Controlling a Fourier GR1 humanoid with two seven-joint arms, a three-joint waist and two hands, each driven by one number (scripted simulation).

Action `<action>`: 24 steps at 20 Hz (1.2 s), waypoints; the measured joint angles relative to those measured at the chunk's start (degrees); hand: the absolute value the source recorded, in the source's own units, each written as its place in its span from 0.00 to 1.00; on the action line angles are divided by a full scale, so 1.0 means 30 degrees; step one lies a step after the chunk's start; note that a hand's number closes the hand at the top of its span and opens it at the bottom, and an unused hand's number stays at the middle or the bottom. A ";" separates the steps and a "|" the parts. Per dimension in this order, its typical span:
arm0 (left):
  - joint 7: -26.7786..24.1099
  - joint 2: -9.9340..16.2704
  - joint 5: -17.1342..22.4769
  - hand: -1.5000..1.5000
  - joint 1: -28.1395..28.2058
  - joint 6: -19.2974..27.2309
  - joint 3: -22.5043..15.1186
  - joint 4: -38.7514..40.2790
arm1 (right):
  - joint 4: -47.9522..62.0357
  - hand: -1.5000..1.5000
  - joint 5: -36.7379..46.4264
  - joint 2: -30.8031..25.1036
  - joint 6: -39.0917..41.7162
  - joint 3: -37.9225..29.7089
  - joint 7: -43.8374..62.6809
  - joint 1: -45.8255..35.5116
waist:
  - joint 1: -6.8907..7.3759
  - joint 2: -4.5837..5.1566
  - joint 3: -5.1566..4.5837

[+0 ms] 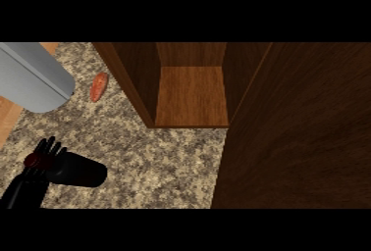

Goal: Pick up the wine, place it into the cabinet and close the cabinet

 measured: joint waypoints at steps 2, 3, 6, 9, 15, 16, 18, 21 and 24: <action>-0.0691 0.0151 -0.0349 0.00 -0.0454 -0.0023 0.0070 0.1200 | 0.0001 0.00 -0.0008 -0.0117 0.0014 -0.0181 0.0017 -0.0044 | 0.0000 0.0007 -0.0001; -0.1074 0.0327 -0.0478 0.00 -0.0661 -0.0158 0.0147 0.1868 | -0.0021 0.00 0.0008 -0.0162 -0.0025 -0.0108 0.0118 -0.0189 | -0.0013 0.0004 -0.0001; -0.2347 0.0481 -0.0973 0.00 -0.1270 -0.0360 0.0169 0.3901 | -0.0033 0.00 -0.0007 -0.0223 -0.0055 -0.0200 0.0145 -0.0196 | -0.0040 0.0009 -0.0005; -0.2757 0.0778 -0.0859 0.00 -0.1907 -0.0876 0.0277 0.5433 | 0.0035 0.00 -0.0105 -0.0326 -0.0048 -0.0416 0.0194 -0.0427 | -0.0035 0.0011 -0.0001; -0.4342 0.1099 -0.1381 0.00 -0.2884 -0.0997 0.0222 0.8338 | 0.0013 0.00 -0.0041 -0.0261 -0.0267 -0.0150 0.0353 -0.0542 | -0.0042 0.0009 -0.0009; -0.4591 0.1159 -0.1587 0.00 -0.3138 -0.0897 0.0144 0.8874 | -0.0036 0.00 -0.0081 -0.0362 -0.0271 -0.0357 0.0428 -0.0577 | -0.0078 0.0007 -0.0009; -0.5055 0.1249 -0.1851 0.00 -0.3417 -0.0788 -0.0008 0.9621 | -0.0073 0.00 -0.0137 -0.0441 -0.0248 -0.0554 0.0410 -0.0432 | -0.0083 0.0010 -0.0007; -0.5885 0.1180 -0.2345 0.00 -0.4039 -0.0295 -0.0295 1.0724 | -0.0111 0.00 -0.0145 -0.0464 -0.0277 -0.0491 0.0380 -0.0264 | -0.0113 0.0008 -0.0008; -0.6052 0.1209 -0.2378 0.00 -0.4376 -0.0209 -0.0488 1.1129 | -0.0094 0.00 -0.0146 -0.0544 -0.0369 -0.0529 0.0512 -0.0555 | -0.0083 -0.0001 -0.0007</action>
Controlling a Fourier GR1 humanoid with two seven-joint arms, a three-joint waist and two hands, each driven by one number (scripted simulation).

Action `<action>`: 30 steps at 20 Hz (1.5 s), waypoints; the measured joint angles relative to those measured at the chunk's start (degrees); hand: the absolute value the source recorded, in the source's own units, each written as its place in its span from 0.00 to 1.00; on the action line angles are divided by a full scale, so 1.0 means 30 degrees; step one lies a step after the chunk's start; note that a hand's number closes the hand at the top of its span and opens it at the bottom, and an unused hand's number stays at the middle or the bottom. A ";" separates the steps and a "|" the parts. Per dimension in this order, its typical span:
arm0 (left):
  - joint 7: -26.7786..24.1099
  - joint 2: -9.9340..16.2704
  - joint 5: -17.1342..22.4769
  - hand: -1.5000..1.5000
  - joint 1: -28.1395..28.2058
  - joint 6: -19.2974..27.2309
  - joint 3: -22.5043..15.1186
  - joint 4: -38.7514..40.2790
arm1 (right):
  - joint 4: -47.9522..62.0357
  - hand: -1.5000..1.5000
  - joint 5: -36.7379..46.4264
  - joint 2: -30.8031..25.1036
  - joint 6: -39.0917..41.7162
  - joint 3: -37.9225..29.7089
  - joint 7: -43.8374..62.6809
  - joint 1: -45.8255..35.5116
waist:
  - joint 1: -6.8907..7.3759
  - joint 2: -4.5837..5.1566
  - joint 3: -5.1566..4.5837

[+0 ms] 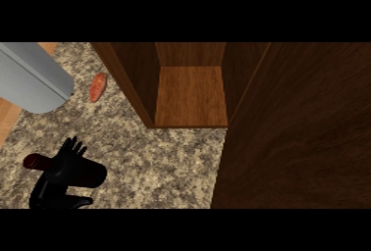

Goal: Pick up the wine, place it into the cabinet and close the cabinet

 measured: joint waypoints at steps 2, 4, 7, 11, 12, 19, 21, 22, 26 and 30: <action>-0.0074 -0.0129 0.0212 1.00 -0.0281 0.0032 0.0040 0.0412 | -0.0004 0.00 -0.0041 -0.0087 -0.0005 -0.0105 0.0037 -0.0020 | -0.0007 -0.0004 0.0001; 0.0155 -0.0140 0.0562 1.00 -0.0852 -0.0283 0.0088 0.0938 | 0.0025 0.00 -0.0034 0.0010 -0.0029 0.0013 -0.0098 0.0174 | -0.0023 0.0006 0.0003; -0.0152 -0.0010 0.0389 1.00 -0.1336 -0.0417 -0.0228 0.1352 | 0.0047 0.00 -0.0004 0.0073 -0.0094 0.0182 -0.0143 0.0321 | -0.0029 0.0009 -0.0001; -0.1488 0.0165 -0.0796 1.00 -0.1100 0.0182 -0.1297 0.0614 | 0.0042 0.00 0.0000 0.0005 -0.0129 0.0098 -0.0260 0.0427 | -0.0025 -0.0021 0.0001; -0.1934 0.0111 -0.1122 1.00 -0.1183 0.0569 -0.1537 0.0483 | 0.0083 0.00 -0.0027 -0.0019 -0.0118 -0.0056 -0.0294 0.0349 | -0.0039 -0.0015 0.0001; -0.3851 -0.1351 -0.2211 1.00 -0.1330 0.3742 -0.2470 -0.0774 | 0.0074 0.00 -0.0068 0.0040 -0.0094 0.0254 -0.0393 0.0799 | -0.0005 -0.0029 0.0013; -0.3637 -0.2157 -0.2189 1.00 -0.1666 0.4786 -0.2540 -0.1376 | 0.0089 0.00 -0.0076 -0.0032 -0.0059 0.0157 -0.0440 0.0870 | 0.0028 -0.0032 0.0018; -0.3719 -0.2624 -0.2312 1.00 -0.1699 0.5415 -0.2712 -0.1606 | 0.0073 0.00 -0.0092 -0.0082 -0.0040 0.0094 -0.0433 0.0885 | 0.0030 -0.0034 0.0021; -0.3851 -0.3722 -0.2148 1.00 -0.1887 0.7368 -0.3591 -0.2887 | 0.0210 0.00 -0.0270 -0.0253 0.0107 -0.0454 -0.0493 0.0815 | 0.0084 -0.0044 0.0028; -0.3260 -0.4112 -0.1567 1.00 -0.1625 0.8609 -0.5145 -0.5086 | 0.0239 0.00 -0.0316 -0.0240 0.0099 -0.0376 -0.0446 0.0780 | 0.0126 -0.0063 0.0028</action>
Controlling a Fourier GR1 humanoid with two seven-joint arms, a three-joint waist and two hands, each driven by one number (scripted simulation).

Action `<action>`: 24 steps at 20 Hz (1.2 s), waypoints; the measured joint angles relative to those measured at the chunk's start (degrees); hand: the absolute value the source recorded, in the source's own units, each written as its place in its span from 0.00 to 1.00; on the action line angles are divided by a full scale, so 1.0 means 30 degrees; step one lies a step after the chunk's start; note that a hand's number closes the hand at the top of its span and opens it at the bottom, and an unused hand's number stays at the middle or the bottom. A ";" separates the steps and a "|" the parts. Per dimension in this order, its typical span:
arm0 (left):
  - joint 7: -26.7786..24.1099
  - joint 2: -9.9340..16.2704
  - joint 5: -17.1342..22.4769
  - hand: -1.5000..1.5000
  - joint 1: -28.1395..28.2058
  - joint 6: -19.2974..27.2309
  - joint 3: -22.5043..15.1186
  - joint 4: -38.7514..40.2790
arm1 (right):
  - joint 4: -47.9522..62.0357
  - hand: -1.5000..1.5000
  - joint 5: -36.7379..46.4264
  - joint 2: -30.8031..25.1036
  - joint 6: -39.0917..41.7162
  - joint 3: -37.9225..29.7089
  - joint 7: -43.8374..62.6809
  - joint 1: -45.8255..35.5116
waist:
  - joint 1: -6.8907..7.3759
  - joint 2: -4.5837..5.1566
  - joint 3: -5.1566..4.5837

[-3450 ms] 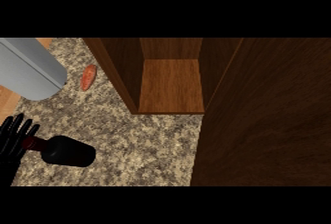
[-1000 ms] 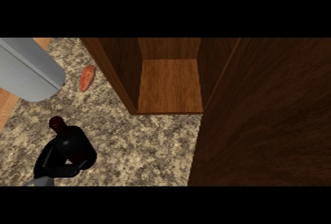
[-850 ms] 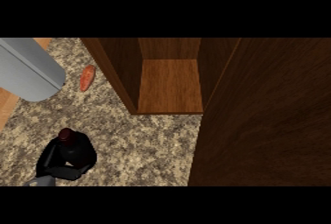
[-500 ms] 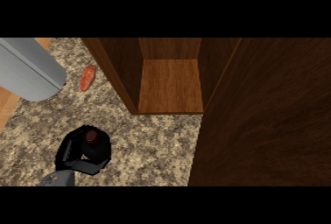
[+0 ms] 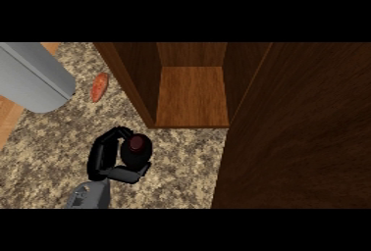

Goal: Pick up the wine, place it into the cabinet and close the cabinet

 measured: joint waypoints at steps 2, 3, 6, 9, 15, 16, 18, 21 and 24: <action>0.0707 -0.0109 0.0297 1.00 0.0019 0.0474 -0.0872 -0.1121 | 0.0001 0.00 -0.0073 0.0007 0.0067 -0.0136 -0.0075 0.0154 | 0.0004 0.0003 0.0003; 0.1069 -0.0147 0.0590 1.00 0.0070 0.0628 -0.1315 -0.1606 | -0.0032 0.00 -0.0125 -0.0109 0.0102 -0.0240 0.0020 0.0051 | -0.0015 -0.0005 0.0005; 0.2701 -0.0219 0.1758 1.00 0.0212 0.1152 -0.2776 -0.3614 | 0.0088 0.00 -0.0199 0.0024 0.0159 -0.0176 -0.0147 0.0217 | 0.0019 -0.0014 0.0007; 0.4512 -0.0254 0.2697 1.00 0.0015 0.2385 -0.4270 -0.5621 | 0.0046 0.00 -0.0293 0.0019 0.0181 -0.0373 -0.0130 0.0269 | -0.0019 -0.0023 0.0010; 0.8635 -0.0279 0.3841 1.00 -0.1226 0.5425 -0.6335 -0.9129 | 0.0140 0.00 -0.0285 0.0288 0.0132 -0.0138 -0.0338 0.0386 | -0.0013 0.0002 0.0002; 0.9290 -0.0280 0.3898 1.00 -0.1515 0.6188 -0.6733 -0.9573 | 0.0128 0.00 -0.0347 0.0174 0.0199 -0.0434 -0.0325 0.0464 | -0.0043 0.0002 0.0005; 1.0547 -0.0283 0.3877 1.00 -0.2616 0.7240 -0.7077 -0.9868 | 0.0136 0.00 -0.0312 0.0224 0.0133 -0.0200 -0.0287 0.0361 | -0.0076 0.0013 0.0005; 1.1988 -0.0284 0.3705 1.00 -0.4023 0.8799 -0.7424 -1.0123 | 0.0085 0.00 -0.0362 0.0222 0.0270 -0.0197 -0.0328 0.0726 | -0.0117 0.0033 0.0005; 1.3444 -0.0285 0.3845 1.00 -0.5624 1.0040 -0.7373 -0.9800 | 0.0252 0.00 -0.0470 0.0187 0.0334 -0.0357 -0.0341 0.0475 | -0.0127 0.0055 0.0005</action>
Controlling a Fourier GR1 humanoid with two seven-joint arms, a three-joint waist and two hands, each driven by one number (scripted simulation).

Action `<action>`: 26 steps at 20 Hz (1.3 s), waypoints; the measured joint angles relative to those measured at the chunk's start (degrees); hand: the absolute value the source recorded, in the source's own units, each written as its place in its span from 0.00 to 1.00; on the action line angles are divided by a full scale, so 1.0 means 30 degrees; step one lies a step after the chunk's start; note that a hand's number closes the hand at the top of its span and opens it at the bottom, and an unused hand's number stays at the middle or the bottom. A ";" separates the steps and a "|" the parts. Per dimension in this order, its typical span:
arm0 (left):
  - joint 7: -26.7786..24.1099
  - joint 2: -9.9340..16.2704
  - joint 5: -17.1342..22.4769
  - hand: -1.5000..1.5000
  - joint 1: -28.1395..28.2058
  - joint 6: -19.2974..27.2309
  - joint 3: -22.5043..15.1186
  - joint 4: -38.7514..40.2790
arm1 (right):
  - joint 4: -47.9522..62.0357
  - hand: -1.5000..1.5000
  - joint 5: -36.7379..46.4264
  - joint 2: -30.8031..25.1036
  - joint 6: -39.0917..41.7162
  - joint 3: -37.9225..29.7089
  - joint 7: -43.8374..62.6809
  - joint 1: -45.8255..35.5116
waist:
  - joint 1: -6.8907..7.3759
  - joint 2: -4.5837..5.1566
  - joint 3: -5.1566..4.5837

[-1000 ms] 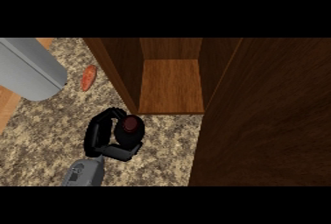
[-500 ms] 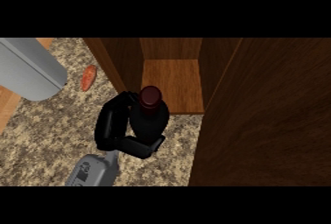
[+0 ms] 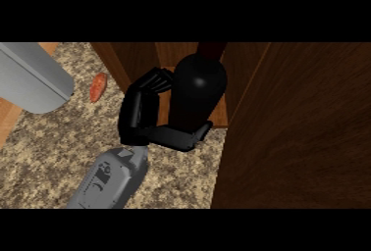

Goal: Pick up the wine, place it into the cabinet and close the cabinet

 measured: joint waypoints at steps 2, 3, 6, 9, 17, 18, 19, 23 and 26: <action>0.0534 -0.0001 0.0069 1.00 -0.0768 0.0296 0.0337 0.0383 | 0.0042 0.00 -0.0059 -0.0092 -0.0001 -0.0059 0.0099 -0.0279 | -0.0001 0.0002 -0.0003; 0.0503 0.0000 0.0127 1.00 -0.1258 0.0566 0.0370 0.0865 | 0.0037 0.00 -0.0053 -0.0017 -0.0001 0.0183 0.0071 -0.0189 | -0.0028 0.0011 -0.0005; 0.0253 -0.0001 0.0379 1.00 -0.2717 0.1306 0.0612 0.2396 | 0.0034 0.00 -0.0118 0.0058 0.0060 0.0079 -0.0015 -0.0079 | -0.0087 0.0038 -0.0004; 0.0084 -0.0002 0.0381 1.00 -0.3665 0.1293 0.0996 0.3565 | 0.0187 0.00 -0.0167 0.0035 0.0045 -0.0094 -0.0002 -0.0347 | -0.0043 0.0044 -0.0009; -0.1904 0.0061 -0.0922 1.00 -0.4435 0.1794 0.0471 0.6369 | 0.0040 0.00 -0.0344 -0.0122 0.0235 -0.0406 0.0014 -0.0025 | -0.0103 0.0043 -0.0006; -0.2054 0.0047 -0.0966 1.00 -0.4578 0.1842 0.0472 0.6681 | 0.0065 0.00 -0.0384 -0.0097 0.0294 -0.0560 -0.0048 0.0080 | -0.0093 0.0048 -0.0007; -0.2552 0.0037 -0.0924 1.00 -0.4470 0.1775 0.0467 0.7070 | 0.0093 0.00 -0.0416 -0.0101 0.0324 -0.0638 -0.0055 -0.0008 | -0.0094 0.0056 -0.0004; -0.3600 0.0031 -0.0429 1.00 -0.5196 0.1886 0.0562 0.8793 | 0.0278 0.00 -0.0616 -0.0105 0.0399 -0.0775 -0.0042 -0.0128 | -0.0149 0.0074 -0.0011; -0.4251 0.0014 0.0088 1.00 -0.5370 0.1948 0.0412 0.9737 | 0.0244 0.00 -0.0645 0.0016 0.0404 -0.0561 -0.0045 -0.0025 | -0.0159 0.0074 -0.0010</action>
